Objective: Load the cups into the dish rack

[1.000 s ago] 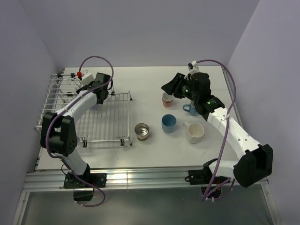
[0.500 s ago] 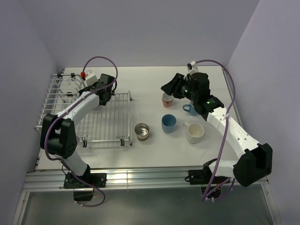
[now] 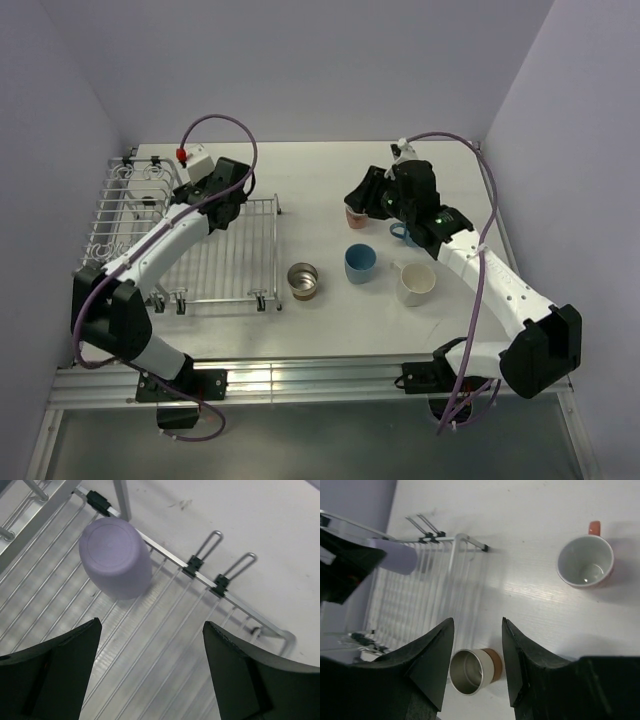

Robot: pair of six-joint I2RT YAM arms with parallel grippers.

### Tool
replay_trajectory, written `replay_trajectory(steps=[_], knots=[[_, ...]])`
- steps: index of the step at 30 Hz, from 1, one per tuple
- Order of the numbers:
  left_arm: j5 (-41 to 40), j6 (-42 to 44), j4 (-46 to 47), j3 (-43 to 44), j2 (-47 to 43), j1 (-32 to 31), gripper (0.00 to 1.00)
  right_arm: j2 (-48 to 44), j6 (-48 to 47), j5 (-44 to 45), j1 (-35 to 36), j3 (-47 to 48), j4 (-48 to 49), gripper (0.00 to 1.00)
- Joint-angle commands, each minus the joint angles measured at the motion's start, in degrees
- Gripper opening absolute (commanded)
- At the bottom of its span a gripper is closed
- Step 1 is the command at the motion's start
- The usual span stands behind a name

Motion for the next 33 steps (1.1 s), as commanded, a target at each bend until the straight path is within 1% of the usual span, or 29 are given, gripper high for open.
replay_trajectory(steps=[1,2,3,5,6,9,12,17,20,33], knots=[[5.64,4.74,-0.03,1.91,-5.7,-1.22,0.89,-1.57,-3.41,8.45,2.7,3.39,-6.17,0.5],[7.84,6.15,0.32,2.09,-7.28,-1.3,0.89,-1.91,-3.68,10.03,4.71,3.39,-8.36,0.5],[12.21,8.0,0.33,2.52,-7.99,-1.39,0.88,-2.09,-3.94,13.7,5.78,3.22,-9.34,0.5],[15.75,9.76,-0.55,2.97,-10.62,-1.48,0.88,-2.44,-4.03,16.97,9.02,2.61,-11.44,0.49],[19.51,11.51,-0.29,2.88,-11.59,-1.48,0.88,-2.53,-3.86,20.04,10.26,1.56,-12.07,0.49],[23.57,13.54,-0.99,2.44,-15.28,-1.48,0.88,-2.97,-2.63,24.36,13.42,-1.25,-13.39,0.48],[26.3,14.95,-0.64,1.48,-18.45,-1.48,0.89,-3.33,-1.49,24.81,15.01,-4.41,-13.22,0.47],[28.86,16.27,-0.11,0.25,-21.09,-1.39,0.89,-2.53,0.27,28.5,17.47,-7.15,-14.01,0.45],[30.44,16.54,0.94,-0.37,-21.88,-1.48,0.89,-1.66,0.54,28.68,18.62,-8.47,-13.05,0.45],[31.76,16.72,2.44,-2.39,-22.15,-1.48,0.89,4.32,0.89,29.21,19.76,-8.65,-11.46,0.44]])
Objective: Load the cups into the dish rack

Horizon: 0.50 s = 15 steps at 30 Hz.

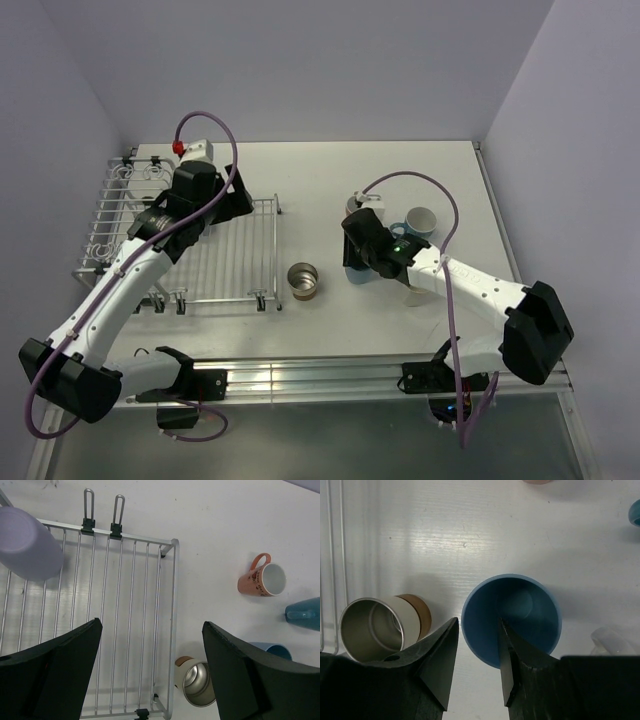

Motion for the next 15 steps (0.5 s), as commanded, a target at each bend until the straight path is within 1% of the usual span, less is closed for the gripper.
replay_trajectory(steps=[1,9,15], knots=[[1.23,1.04,1.91,-0.23,-1.36,-0.15,0.89,1.5,0.43,1.71,0.57,-0.41,2.24,0.44],[1.23,0.96,2.26,-1.2,-1.36,-0.15,0.89,4.84,0.34,1.53,0.83,-0.15,3.21,0.44],[1.58,0.69,2.7,-1.99,-1.62,-0.23,0.89,6.43,0.25,1.97,1.01,1.08,2.25,0.4]])
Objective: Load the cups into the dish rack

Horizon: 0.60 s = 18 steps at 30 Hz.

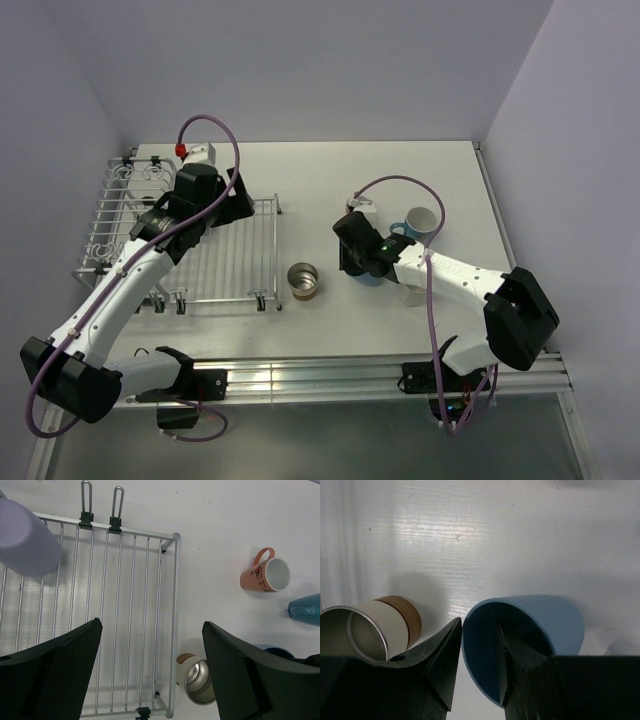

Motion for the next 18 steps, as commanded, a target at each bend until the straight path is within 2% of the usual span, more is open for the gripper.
replay_trajectory(steps=[1,18], knots=[[0.95,0.78,2.33,-0.67,-1.71,-0.23,0.89,0.22,0.1,2.02,0.7,1.54,-0.51,0.4],[0.95,1.22,2.33,-0.15,-1.01,-0.23,0.89,-0.57,-0.07,6.5,0.79,3.47,-4.28,0.43]])
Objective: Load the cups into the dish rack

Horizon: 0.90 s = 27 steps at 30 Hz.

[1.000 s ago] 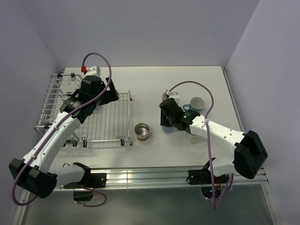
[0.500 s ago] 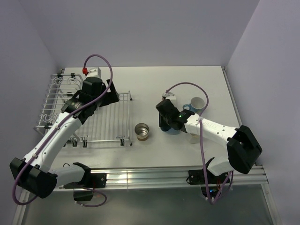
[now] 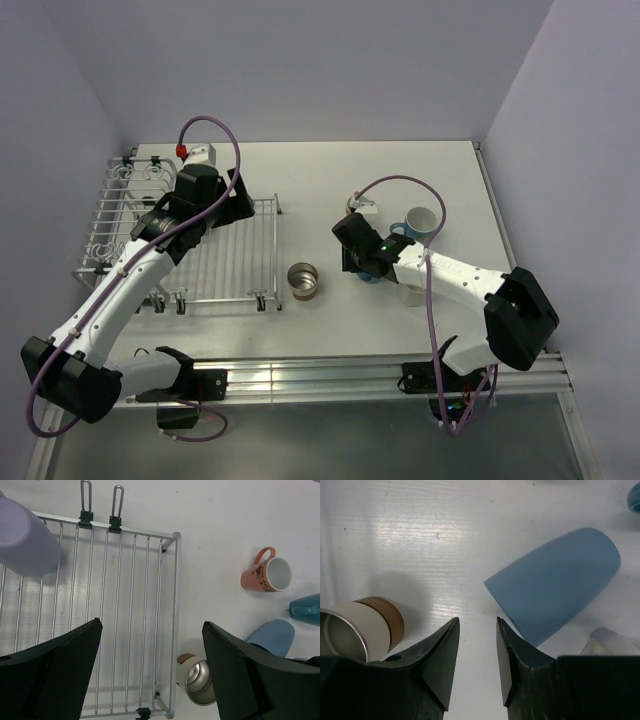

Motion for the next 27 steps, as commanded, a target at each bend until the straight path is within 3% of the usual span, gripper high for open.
replay_trajectory(steps=[1,7,15,21,27], knots=[[0.82,1.18,1.76,0.51,-1.01,-0.23,0.89,-0.9,-0.23,3.79,0.36,3.87,-2.19,0.43],[1.17,1.0,2.2,-0.02,-1.28,-0.23,0.89,-2.74,-0.05,6.16,1.14,4.75,-4.39,0.43],[1.34,1.09,2.38,-0.55,-1.45,-0.15,0.89,0.06,0.3,15.73,3.17,6.86,-9.75,0.42],[1.17,1.44,2.29,-0.81,-1.89,-0.23,0.89,0.42,-0.93,15.92,3.34,3.97,-8.35,0.43],[1.61,1.35,2.64,-1.34,-1.8,-0.23,0.89,-2.83,0.12,9.52,3.34,1.6,-5.19,0.44]])
